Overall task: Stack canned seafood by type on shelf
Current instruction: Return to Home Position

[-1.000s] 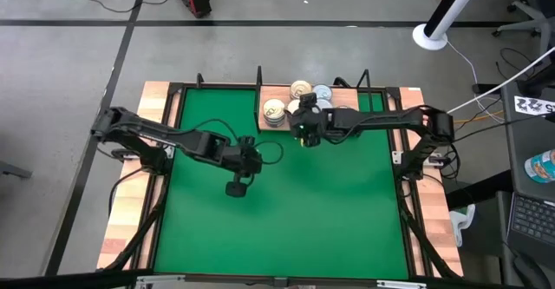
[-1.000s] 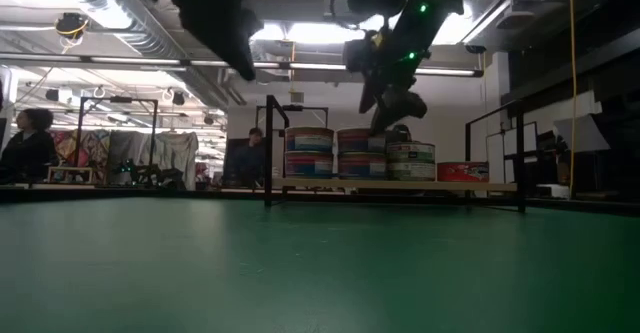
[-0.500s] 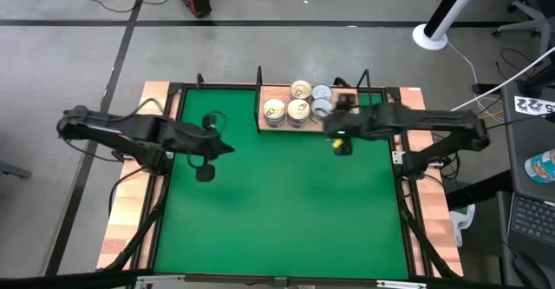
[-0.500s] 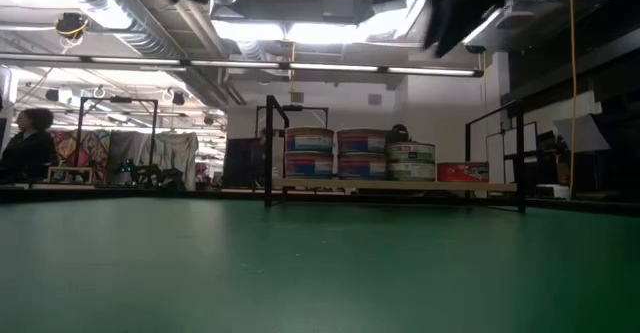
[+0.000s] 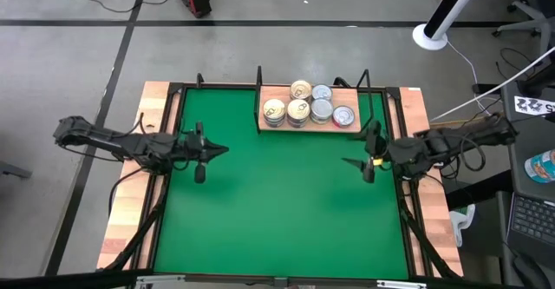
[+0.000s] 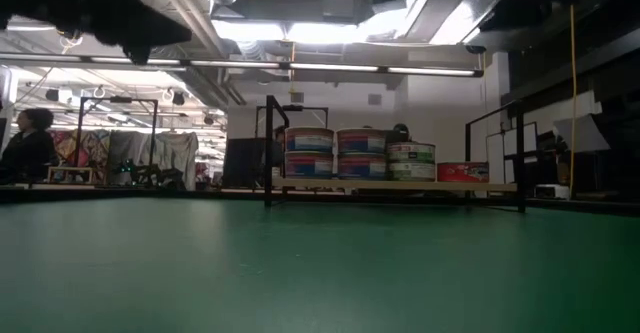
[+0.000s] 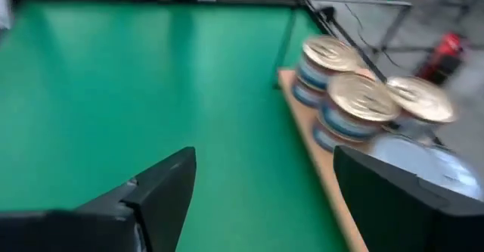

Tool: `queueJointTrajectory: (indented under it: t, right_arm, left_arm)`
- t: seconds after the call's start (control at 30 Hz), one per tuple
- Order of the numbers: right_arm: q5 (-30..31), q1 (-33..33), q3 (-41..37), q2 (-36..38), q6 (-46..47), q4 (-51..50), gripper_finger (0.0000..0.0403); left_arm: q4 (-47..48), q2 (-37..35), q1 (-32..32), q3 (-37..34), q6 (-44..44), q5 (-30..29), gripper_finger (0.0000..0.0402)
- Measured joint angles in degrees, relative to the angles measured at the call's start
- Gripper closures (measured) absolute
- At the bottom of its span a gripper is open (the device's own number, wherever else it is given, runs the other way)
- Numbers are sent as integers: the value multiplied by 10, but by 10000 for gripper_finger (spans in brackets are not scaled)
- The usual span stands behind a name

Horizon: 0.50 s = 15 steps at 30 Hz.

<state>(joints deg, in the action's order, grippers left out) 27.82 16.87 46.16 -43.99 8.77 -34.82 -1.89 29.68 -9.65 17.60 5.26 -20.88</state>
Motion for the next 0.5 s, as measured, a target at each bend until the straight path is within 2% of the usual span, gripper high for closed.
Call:
queueJointTrajectory:
  t: [0.1,0.17,0.3,0.5]
  right_arm:
    - [-19,10,-98,60,8,96,91]
    - [-38,15,-145,100,23,135,91]
    - [-45,16,-207,178,55,145,91]
    - [-45,15,-259,305,61,147,91]
  left_arm:
    - [-80,-12,0,-54,-34,0,396]
    - [-91,-26,0,-75,-52,-4,396]
    - [-91,-67,0,-97,-53,-35,396]
    - [-70,-124,0,-112,-57,-36,396]
